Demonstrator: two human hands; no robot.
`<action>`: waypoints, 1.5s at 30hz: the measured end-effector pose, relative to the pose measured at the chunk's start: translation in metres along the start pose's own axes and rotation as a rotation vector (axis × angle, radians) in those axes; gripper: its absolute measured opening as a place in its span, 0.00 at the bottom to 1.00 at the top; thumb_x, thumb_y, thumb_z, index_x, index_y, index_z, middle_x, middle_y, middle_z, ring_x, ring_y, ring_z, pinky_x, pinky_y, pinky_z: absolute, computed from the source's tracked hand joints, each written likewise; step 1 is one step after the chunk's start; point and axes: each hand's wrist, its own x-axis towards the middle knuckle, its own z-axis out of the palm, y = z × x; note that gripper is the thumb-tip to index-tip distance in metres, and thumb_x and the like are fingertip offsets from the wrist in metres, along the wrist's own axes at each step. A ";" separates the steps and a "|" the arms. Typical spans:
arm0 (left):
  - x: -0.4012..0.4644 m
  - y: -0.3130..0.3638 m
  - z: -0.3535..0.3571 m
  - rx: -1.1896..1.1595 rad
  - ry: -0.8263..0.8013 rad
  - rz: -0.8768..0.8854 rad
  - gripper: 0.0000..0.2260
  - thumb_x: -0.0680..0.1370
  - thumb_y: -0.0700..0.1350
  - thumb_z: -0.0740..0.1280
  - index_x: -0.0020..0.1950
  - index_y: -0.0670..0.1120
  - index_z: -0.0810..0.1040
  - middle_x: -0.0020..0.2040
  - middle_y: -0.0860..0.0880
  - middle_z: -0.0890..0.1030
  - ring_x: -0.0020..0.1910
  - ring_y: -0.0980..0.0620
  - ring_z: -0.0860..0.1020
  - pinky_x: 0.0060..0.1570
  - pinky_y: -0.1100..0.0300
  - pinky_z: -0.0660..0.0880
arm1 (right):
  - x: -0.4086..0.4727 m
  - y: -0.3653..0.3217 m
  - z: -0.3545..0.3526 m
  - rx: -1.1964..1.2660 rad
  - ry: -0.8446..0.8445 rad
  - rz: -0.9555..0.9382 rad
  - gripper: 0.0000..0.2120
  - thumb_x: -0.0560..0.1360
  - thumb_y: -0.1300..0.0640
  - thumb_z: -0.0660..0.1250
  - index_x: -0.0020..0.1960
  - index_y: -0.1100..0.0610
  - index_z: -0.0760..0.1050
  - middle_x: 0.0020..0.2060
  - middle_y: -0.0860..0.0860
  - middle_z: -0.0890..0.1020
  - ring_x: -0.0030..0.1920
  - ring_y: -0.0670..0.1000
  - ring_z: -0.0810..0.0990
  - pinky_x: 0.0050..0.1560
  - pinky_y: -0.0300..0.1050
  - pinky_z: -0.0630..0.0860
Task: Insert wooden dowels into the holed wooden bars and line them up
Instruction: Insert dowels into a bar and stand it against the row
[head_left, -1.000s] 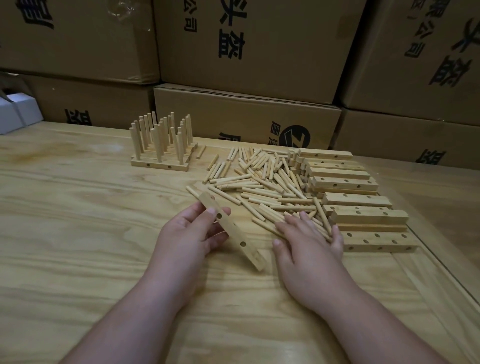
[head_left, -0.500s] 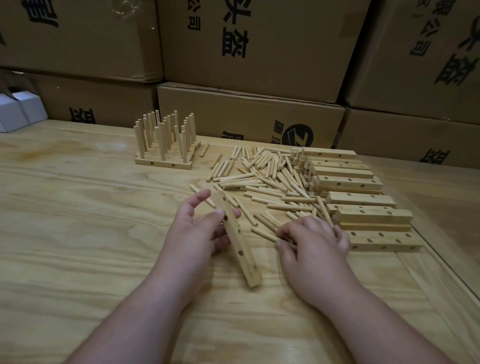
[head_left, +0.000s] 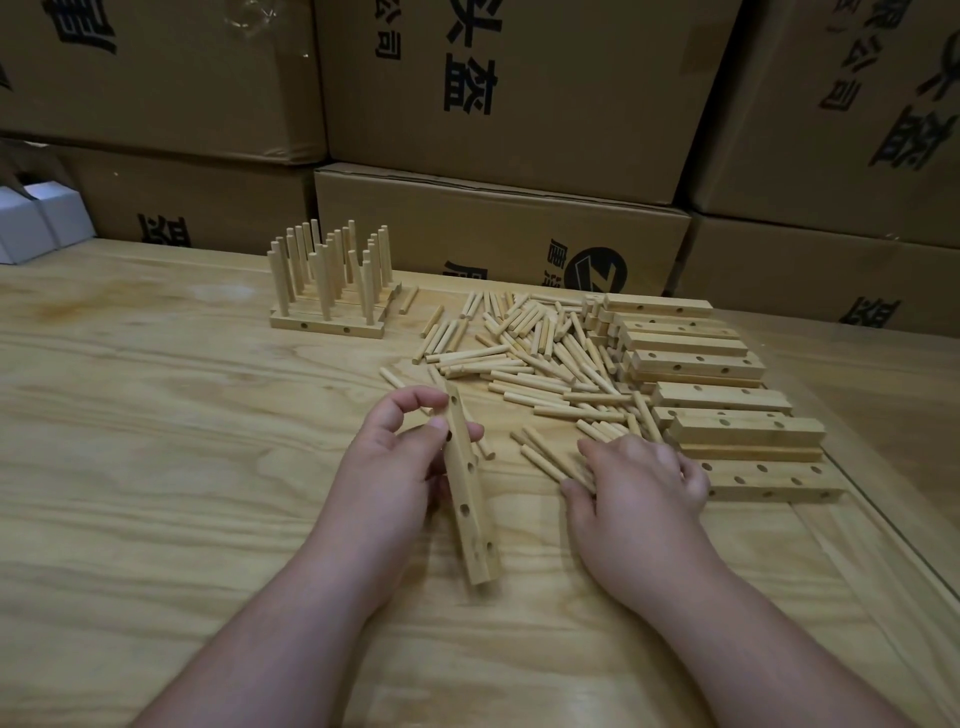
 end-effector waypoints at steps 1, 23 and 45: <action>0.000 0.000 0.000 0.007 -0.005 -0.001 0.17 0.84 0.43 0.62 0.43 0.63 0.80 0.49 0.45 0.88 0.42 0.49 0.83 0.39 0.55 0.76 | 0.000 0.000 0.000 -0.002 -0.001 0.003 0.16 0.79 0.43 0.58 0.63 0.44 0.74 0.56 0.44 0.73 0.63 0.50 0.65 0.70 0.55 0.51; 0.001 -0.001 0.000 0.022 0.005 -0.032 0.16 0.83 0.44 0.63 0.44 0.63 0.81 0.48 0.46 0.88 0.41 0.51 0.83 0.39 0.56 0.78 | 0.000 -0.001 -0.006 0.037 -0.001 0.070 0.11 0.78 0.38 0.61 0.54 0.42 0.76 0.47 0.41 0.71 0.58 0.49 0.69 0.57 0.52 0.55; -0.002 0.001 0.000 0.146 -0.018 -0.026 0.12 0.83 0.45 0.62 0.61 0.57 0.79 0.44 0.49 0.88 0.36 0.59 0.82 0.38 0.64 0.76 | -0.007 -0.007 -0.012 0.533 0.217 -0.235 0.07 0.80 0.58 0.66 0.56 0.52 0.79 0.50 0.41 0.75 0.53 0.35 0.73 0.51 0.22 0.65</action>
